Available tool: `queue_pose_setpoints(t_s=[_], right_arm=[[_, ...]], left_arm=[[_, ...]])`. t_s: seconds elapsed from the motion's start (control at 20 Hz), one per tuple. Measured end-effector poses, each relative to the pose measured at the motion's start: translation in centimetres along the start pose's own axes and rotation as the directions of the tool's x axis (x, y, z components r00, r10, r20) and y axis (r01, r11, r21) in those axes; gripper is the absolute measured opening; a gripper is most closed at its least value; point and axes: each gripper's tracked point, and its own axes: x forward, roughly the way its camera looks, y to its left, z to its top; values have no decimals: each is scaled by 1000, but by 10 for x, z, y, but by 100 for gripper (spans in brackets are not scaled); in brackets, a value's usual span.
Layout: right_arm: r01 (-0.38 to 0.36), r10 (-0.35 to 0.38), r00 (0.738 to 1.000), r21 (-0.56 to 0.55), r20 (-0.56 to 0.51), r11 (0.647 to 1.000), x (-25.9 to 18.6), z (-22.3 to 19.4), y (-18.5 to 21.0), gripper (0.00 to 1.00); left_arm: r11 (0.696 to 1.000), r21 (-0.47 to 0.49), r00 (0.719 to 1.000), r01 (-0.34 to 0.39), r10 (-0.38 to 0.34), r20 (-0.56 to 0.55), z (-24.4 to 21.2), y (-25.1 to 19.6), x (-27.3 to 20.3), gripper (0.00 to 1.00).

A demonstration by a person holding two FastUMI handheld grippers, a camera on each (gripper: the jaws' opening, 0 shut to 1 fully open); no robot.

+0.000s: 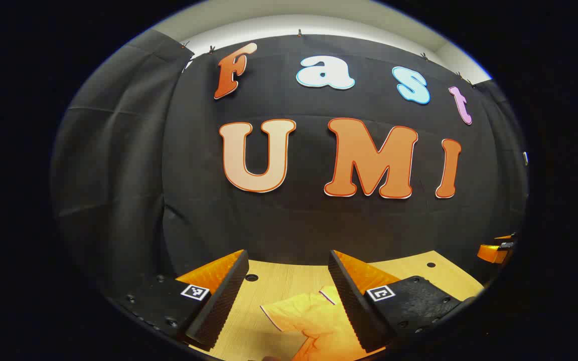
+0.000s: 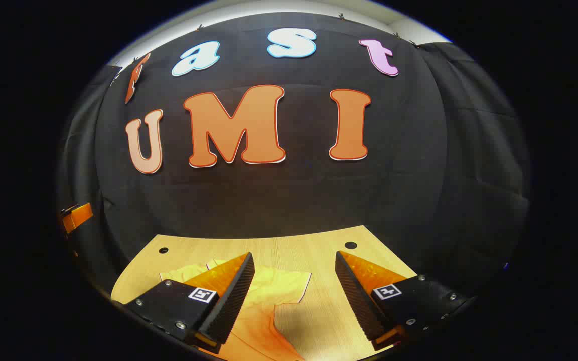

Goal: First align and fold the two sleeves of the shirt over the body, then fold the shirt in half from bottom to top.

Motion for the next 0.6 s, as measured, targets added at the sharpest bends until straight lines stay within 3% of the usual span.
queue_pose_setpoints(t_s=[0.6], right_arm=[[12,-11,1000,11,-27,1000,9,-1,-1,98]], left_arm=[[1000,11,1000,5,-5,0,-2,0,10,98]])
